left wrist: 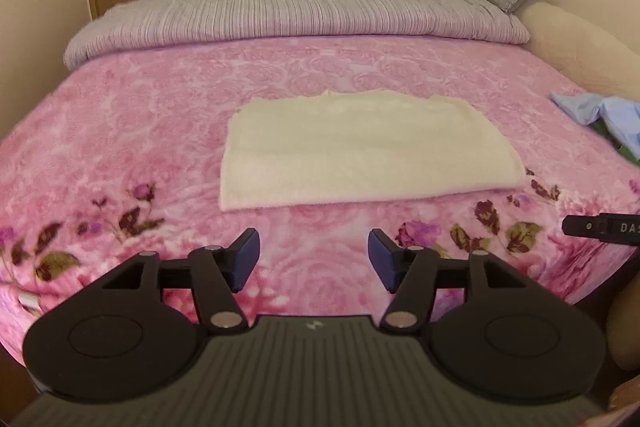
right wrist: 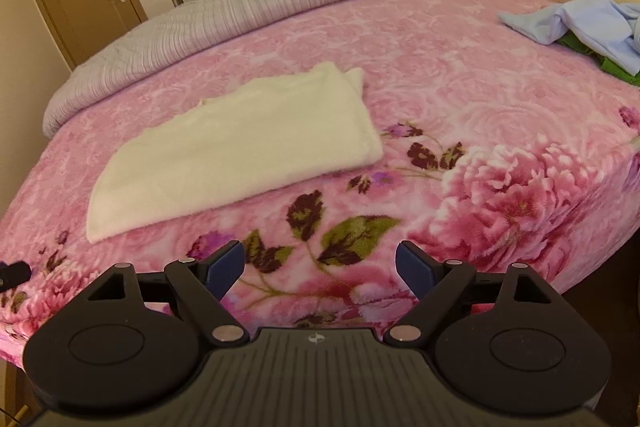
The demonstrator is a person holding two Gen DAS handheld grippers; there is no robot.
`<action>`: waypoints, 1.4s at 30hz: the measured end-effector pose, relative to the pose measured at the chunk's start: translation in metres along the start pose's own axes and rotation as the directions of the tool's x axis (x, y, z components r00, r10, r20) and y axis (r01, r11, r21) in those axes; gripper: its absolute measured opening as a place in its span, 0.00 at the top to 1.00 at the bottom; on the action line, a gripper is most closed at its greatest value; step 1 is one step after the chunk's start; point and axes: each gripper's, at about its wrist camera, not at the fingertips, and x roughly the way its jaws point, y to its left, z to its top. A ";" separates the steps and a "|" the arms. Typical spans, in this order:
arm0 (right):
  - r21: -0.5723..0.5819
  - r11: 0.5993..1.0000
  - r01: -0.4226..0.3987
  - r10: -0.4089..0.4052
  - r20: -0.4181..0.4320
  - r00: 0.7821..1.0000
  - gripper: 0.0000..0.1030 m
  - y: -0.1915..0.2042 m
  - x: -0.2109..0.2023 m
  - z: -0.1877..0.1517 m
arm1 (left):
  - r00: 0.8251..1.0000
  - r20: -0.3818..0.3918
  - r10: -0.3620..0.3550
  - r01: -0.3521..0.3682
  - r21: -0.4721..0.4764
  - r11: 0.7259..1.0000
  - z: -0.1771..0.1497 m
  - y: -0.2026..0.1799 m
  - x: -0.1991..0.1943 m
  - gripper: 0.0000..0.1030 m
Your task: Fold clothes
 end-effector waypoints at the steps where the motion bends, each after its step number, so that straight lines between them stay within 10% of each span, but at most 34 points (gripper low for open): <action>1: 0.016 1.000 -0.010 0.010 0.001 1.000 0.17 -0.003 0.002 0.000 | 1.000 -0.005 -0.020 0.020 -0.032 0.999 -0.002 0.006 0.001 0.44; 7: 0.228 0.962 -0.151 0.158 -0.011 0.987 0.17 -0.031 0.028 0.000 | 0.982 -0.035 -0.185 0.163 -0.334 0.928 -0.009 0.059 0.036 0.39; 16: 0.607 0.739 -0.294 0.329 0.056 0.943 0.28 -0.067 0.096 0.004 | 0.970 -0.044 -0.239 0.159 -0.629 0.761 -0.007 0.122 0.129 0.37; 20: 0.705 0.648 -0.288 0.326 0.085 0.942 0.29 -0.074 0.129 0.013 | 0.972 -0.054 -0.228 0.123 -0.709 0.695 -0.004 0.140 0.173 0.37; 27: 0.762 0.602 -0.240 0.227 0.125 0.966 0.29 -0.071 0.172 0.023 | 0.978 -0.003 -0.206 0.126 -0.785 0.606 -0.003 0.151 0.215 0.39; 34: 0.780 0.567 -0.263 0.160 0.208 0.965 0.59 -0.079 0.198 0.034 | 0.976 0.037 -0.214 0.160 -0.788 0.594 0.004 0.149 0.239 0.73; 37: 0.789 0.550 -0.276 0.174 0.215 0.961 0.84 -0.087 0.202 0.034 | 0.973 0.043 -0.226 0.184 -0.737 0.650 0.010 0.148 0.242 0.89; 40: 0.758 0.579 -0.300 0.190 0.232 0.954 0.90 -0.088 0.192 0.036 | 0.979 0.053 -0.194 0.185 -0.620 0.763 0.021 0.137 0.227 0.93; 42: 0.732 0.605 -0.313 0.197 0.243 0.950 0.91 -0.087 0.178 0.035 | 0.978 0.066 -0.197 0.197 -0.590 0.783 0.023 0.133 0.213 0.93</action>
